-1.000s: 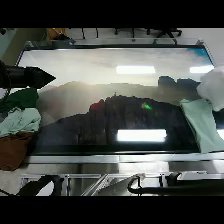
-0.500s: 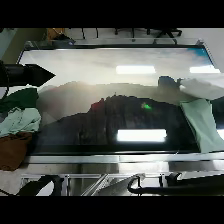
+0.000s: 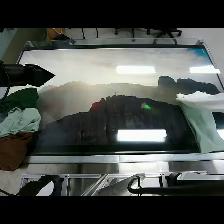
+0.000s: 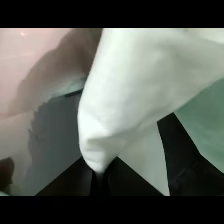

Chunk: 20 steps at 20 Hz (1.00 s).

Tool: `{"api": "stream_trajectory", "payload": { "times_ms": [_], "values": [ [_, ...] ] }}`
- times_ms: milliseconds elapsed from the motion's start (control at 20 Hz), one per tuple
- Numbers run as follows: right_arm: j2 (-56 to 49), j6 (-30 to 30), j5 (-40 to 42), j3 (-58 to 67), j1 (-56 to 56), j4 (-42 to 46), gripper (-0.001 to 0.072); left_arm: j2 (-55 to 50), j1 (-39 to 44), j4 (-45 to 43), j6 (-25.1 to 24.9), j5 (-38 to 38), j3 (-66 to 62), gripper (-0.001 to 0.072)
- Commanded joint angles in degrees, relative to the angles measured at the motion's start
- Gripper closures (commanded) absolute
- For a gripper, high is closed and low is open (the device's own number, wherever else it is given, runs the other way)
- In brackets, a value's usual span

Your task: Fold the shirts.

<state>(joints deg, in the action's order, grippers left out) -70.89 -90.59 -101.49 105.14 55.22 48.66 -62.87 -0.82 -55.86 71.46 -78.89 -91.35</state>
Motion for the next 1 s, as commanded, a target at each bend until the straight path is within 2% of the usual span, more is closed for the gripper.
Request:
{"api": "stream_trajectory", "payload": {
  "times_ms": [0,200,350,400,450,500,550,600,650,700,950],
  "values": [
    [0.79,-2.67,-3.98,-0.83,0.02,11.04,0.0694,-0.02,0.00,-0.02,-0.57,-0.63,0.02,0.0693],
    [1.70,-3.17,-3.98,-4.76,0.02,14.67,0.0692,-0.02,0.00,-0.02,-0.57,-0.66,0.02,0.0693],
    [2.89,-6.05,-4.00,-9.90,0.02,16.76,0.0684,-0.02,0.00,-0.02,-0.57,-0.72,0.02,0.0693],
    [3.41,-6.93,-4.00,-11.58,0.02,18.23,0.0660,-0.02,0.00,-0.02,-0.57,-0.85,0.02,0.0693],
    [3.87,-7.34,-4.00,-13.20,0.02,20.41,0.0582,-0.02,0.00,-0.02,-0.57,-1.18,0.02,0.0693],
    [4.17,-7.41,-4.00,-14.51,0.02,22.34,0.0547,-0.02,0.00,-0.02,-0.63,-1.62,0.02,0.0693],
    [4.28,-7.39,-3.98,-15.43,0.02,22.97,0.0547,-0.02,0.00,-0.02,-0.76,-2.14,0.02,0.0693],
    [4.15,-7.34,-3.98,-15.58,0.02,23.43,0.0515,-0.02,0.00,-0.02,-0.76,-2.19,0.02,0.0693],
    [4.15,-7.34,-3.96,-15.56,0.02,23.58,0.0397,-0.02,0.00,-0.02,-0.76,-2.19,0.02,0.0693],
    [4.15,-7.34,-3.96,-15.41,0.02,23.56,0.0345,-0.02,0.00,-0.02,-0.76,-2.19,0.02,0.0693],
    [4.15,-6.73,-3.17,-13.11,-0.02,21.35,0.0346,-0.02,0.00,0.02,-0.76,-2.14,0.02,0.0693]
  ]
}}
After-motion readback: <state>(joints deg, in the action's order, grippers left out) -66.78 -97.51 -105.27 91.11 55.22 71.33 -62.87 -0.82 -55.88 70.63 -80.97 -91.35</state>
